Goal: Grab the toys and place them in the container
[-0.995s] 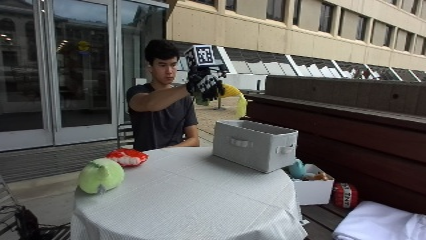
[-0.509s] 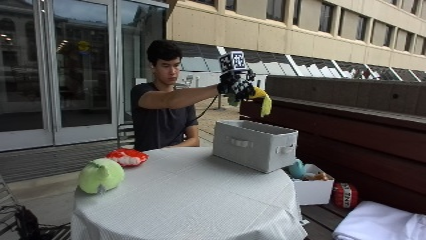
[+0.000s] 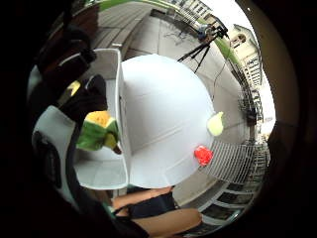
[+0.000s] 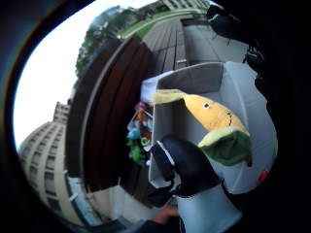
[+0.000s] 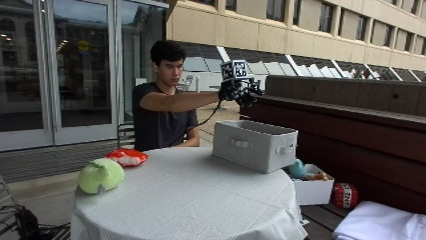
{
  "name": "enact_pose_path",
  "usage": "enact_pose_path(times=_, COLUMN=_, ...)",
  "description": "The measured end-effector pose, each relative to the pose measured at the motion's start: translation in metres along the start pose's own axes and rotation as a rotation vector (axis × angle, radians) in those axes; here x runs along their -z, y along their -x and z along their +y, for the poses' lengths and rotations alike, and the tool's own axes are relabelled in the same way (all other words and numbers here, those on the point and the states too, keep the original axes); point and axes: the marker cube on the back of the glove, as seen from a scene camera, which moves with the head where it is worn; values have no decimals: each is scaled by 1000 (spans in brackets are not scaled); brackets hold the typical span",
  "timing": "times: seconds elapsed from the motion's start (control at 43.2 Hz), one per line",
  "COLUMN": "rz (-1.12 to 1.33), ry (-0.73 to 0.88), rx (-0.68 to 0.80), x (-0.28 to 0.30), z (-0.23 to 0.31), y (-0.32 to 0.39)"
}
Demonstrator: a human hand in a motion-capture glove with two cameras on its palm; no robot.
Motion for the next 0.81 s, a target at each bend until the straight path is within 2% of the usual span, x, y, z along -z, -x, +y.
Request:
enact_pose_path(times=0.139, rz=-3, ry=7, rx=-11, x=11, z=27, y=18)
enact_pose_path(times=0.278, rz=18, ry=-21, rx=-1, x=22, z=38, y=0)
enact_pose_path(times=0.555, rz=71, ry=-69, rx=-59, x=36, z=68, y=-91)
enact_pose_path(times=0.81, rz=109, ry=-58, rx=-129, x=45, z=120, y=-189)
